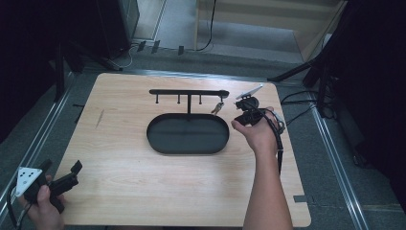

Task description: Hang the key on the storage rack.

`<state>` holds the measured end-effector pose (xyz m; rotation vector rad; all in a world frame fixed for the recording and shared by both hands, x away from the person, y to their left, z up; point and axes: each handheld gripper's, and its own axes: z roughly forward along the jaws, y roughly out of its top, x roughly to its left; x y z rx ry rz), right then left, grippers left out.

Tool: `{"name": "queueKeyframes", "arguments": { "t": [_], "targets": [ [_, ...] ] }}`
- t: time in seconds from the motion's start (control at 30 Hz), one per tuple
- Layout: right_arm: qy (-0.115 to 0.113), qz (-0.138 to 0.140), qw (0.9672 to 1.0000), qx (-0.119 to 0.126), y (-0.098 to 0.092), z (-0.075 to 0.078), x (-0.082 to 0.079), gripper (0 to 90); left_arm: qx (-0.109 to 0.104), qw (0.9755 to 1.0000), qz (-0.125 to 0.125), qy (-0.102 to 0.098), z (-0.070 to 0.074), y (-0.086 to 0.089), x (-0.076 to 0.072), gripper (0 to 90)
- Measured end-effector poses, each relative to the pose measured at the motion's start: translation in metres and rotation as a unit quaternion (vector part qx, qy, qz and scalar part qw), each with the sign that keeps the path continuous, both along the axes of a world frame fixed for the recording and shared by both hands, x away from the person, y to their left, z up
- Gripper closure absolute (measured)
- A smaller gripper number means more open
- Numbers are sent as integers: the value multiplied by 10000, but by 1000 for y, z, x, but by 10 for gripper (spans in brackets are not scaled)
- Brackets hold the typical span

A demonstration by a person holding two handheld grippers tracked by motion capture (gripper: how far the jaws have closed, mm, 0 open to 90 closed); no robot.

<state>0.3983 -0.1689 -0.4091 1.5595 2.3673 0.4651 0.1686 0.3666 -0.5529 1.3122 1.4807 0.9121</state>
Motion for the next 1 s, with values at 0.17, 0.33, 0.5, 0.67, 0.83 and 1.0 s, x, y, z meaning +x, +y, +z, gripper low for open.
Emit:
{"name": "queueKeyframes", "arguments": {
  "t": [0.17,0.33,0.5,0.67,0.83,1.0],
  "targets": [
    [82,-218,9997,-10,-15,-19,-4,401,14,10000,3,5,0,0,0,2],
    [53,-502,9987,-42,-29,-35,-10,238,29,10000,4,7,0,0,0,2],
    [-309,-851,9956,-252,-42,-45,-18,119,36,10000,2,5,0,-1,0,2],
    [-610,-991,9928,-271,-57,-59,-30,0,66,10000,-3,11,0,-1,0,2],
    [-853,-1092,9903,77,-75,-71,-43,0,75,10000,15,9,0,-1,0,2],
    [-1172,-1149,9860,301,-93,-85,-59,0,81,10000,21,-1,0,-2,0,2]
  ]
}}
